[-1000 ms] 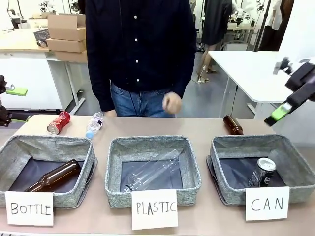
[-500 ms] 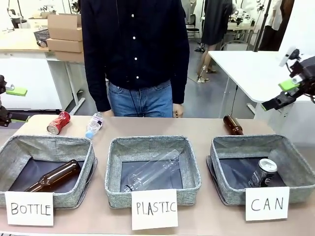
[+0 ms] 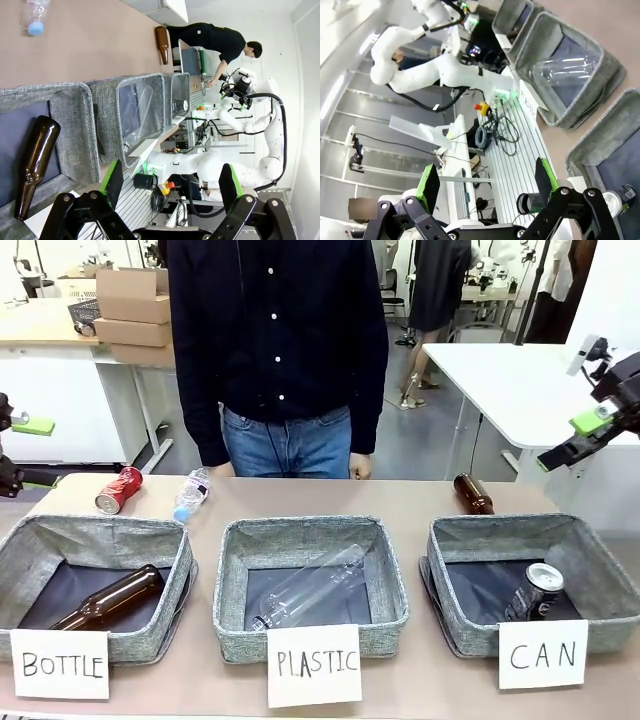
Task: Sort the can waste into the basket.
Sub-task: Pick up the can waste from the table and place it in the right Fabric basket.
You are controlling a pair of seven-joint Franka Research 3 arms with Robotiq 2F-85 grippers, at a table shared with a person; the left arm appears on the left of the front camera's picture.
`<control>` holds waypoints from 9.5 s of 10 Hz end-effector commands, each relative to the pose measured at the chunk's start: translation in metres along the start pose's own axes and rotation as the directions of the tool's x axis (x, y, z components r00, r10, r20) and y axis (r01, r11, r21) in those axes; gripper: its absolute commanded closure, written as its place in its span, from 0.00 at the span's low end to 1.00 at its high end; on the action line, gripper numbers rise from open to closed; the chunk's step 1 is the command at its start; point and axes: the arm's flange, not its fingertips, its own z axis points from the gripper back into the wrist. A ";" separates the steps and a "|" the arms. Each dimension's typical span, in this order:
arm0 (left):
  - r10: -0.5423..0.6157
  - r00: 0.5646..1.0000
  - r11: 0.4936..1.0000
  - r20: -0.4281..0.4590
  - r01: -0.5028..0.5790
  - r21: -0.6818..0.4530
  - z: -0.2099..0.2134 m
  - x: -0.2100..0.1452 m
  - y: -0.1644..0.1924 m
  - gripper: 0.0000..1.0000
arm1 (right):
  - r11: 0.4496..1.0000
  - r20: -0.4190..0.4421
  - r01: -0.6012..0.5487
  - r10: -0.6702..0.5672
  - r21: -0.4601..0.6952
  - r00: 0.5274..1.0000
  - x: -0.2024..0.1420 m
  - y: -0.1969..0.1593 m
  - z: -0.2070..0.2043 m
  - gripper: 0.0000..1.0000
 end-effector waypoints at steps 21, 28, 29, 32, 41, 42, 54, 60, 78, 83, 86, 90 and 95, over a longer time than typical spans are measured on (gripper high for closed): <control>-0.166 0.899 0.452 -0.405 0.434 0.779 -0.079 0.236 0.088 0.00 | 0.999 0.001 -0.026 0.026 -0.018 1.000 -0.001 -0.001 0.001 0.00; 0.006 0.916 0.567 -0.401 0.328 0.756 -0.130 0.285 0.199 0.00 | 0.999 0.001 -0.026 0.026 -0.018 1.000 -0.001 -0.001 0.001 0.00; -0.007 0.920 0.541 -0.392 0.333 0.772 -0.135 0.287 0.204 0.00 | 0.999 0.001 -0.026 0.026 -0.018 1.000 -0.001 -0.001 0.001 0.00; -0.016 0.923 0.577 -0.386 0.323 0.750 -0.140 0.293 0.209 0.00 | 0.999 0.001 -0.026 0.026 -0.018 1.000 -0.001 -0.001 0.001 0.00; -0.032 0.915 0.524 -0.403 0.359 0.773 -0.148 0.286 0.198 1.00 | 0.999 0.001 -0.026 0.026 -0.018 1.000 -0.001 -0.001 0.001 0.00; -0.047 0.917 0.519 -0.397 0.362 0.774 -0.146 0.285 0.193 1.00 | 0.999 0.001 -0.026 0.026 -0.018 1.000 -0.001 -0.001 0.001 0.00; -0.618 0.601 0.545 -0.507 0.792 0.273 -0.054 0.055 -0.039 0.67 | 0.999 0.001 -0.026 0.026 -0.018 1.000 -0.001 -0.001 0.001 0.00; -0.898 0.206 0.270 -0.390 0.955 -0.119 -0.224 0.007 -0.104 0.56 | 0.819 0.200 0.120 -0.007 -0.561 0.980 -0.062 0.081 0.088 0.00; -0.986 0.093 0.123 -0.140 0.967 -0.223 -0.598 -0.077 -0.193 0.56 | 0.687 0.397 0.349 -0.096 -0.637 0.913 -0.232 0.081 0.172 0.00; -0.983 0.109 0.140 -0.146 0.965 -0.224 -0.594 -0.078 -0.191 0.00 | 0.687 0.397 0.349 -0.096 -0.637 0.913 -0.232 0.081 0.172 0.00; -0.973 0.168 0.201 -0.159 0.954 -0.221 -0.566 -0.076 -0.192 0.00 | 0.691 0.397 0.336 -0.077 -0.640 0.914 -0.231 0.079 0.171 0.00; -0.847 0.468 0.504 -0.252 0.858 -0.100 -0.397 -0.065 -0.165 0.00 | 0.868 0.273 0.154 -0.023 -0.472 0.962 -0.164 0.078 0.127 0.00; -0.611 0.774 0.791 0.166 0.605 0.088 -0.123 -0.080 -0.129 0.00 | 0.996 0.042 0.088 -0.088 0.002 0.995 -0.063 0.060 -0.004 0.00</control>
